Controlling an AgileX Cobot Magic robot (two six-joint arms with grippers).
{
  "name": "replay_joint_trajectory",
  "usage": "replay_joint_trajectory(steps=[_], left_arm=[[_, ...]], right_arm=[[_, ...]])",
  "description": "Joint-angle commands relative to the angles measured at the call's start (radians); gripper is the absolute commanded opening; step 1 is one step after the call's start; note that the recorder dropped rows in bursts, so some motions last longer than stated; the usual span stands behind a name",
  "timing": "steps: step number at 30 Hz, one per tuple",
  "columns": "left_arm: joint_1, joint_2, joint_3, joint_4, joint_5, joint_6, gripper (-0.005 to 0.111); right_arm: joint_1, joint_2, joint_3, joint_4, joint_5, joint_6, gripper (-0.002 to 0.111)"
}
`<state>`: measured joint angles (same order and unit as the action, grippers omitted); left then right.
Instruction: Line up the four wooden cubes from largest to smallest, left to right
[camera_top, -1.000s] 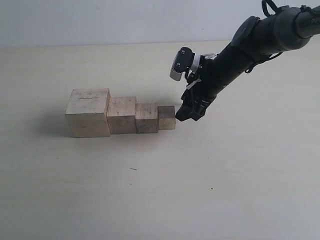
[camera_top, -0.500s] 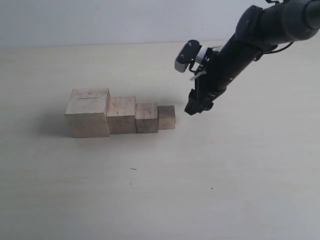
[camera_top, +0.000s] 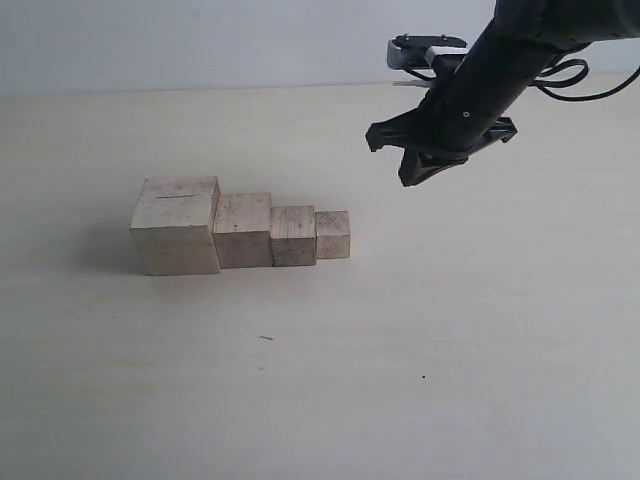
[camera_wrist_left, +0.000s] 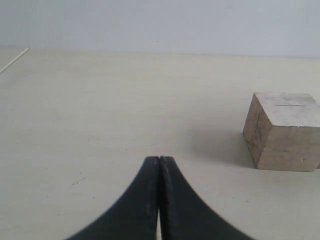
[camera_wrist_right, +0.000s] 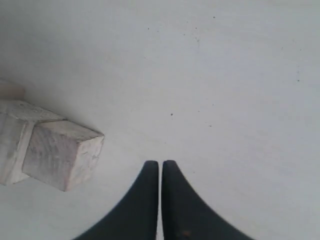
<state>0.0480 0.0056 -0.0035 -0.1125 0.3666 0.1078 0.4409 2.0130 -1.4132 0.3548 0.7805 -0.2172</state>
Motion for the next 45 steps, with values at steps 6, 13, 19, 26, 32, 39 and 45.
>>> replay_joint_trajectory(steps=[6, 13, 19, 26, 32, 39, 45], left_arm=[[-0.001, -0.006, 0.003, 0.001, -0.012, -0.008, 0.000], [-0.001, -0.006, 0.003, 0.001, -0.012, -0.008, 0.000], [-0.001, -0.006, 0.003, 0.001, -0.012, -0.008, 0.000], [-0.001, -0.006, 0.003, 0.001, -0.012, -0.008, 0.000], [-0.001, -0.006, 0.003, 0.001, -0.012, -0.008, 0.000], [-0.001, -0.006, 0.003, 0.001, -0.012, -0.008, 0.000], [-0.001, -0.006, 0.003, 0.001, -0.012, -0.008, 0.000]], right_arm=[[0.002, -0.143, 0.106, 0.131, -0.165, 0.009, 0.000], [0.119, -0.575, 0.428, 0.131, -0.453, 0.007, 0.000], [0.135, -0.719, 0.481, 0.139, -0.309, 0.063, 0.000], [0.135, -0.744, 0.481, 0.139, -0.287, 0.063, 0.000], [0.135, -0.744, 0.481, 0.139, -0.287, 0.063, 0.000], [0.135, -0.743, 0.481, 0.139, -0.296, 0.063, 0.000], [0.135, -0.743, 0.481, 0.139, -0.296, 0.063, 0.000]])
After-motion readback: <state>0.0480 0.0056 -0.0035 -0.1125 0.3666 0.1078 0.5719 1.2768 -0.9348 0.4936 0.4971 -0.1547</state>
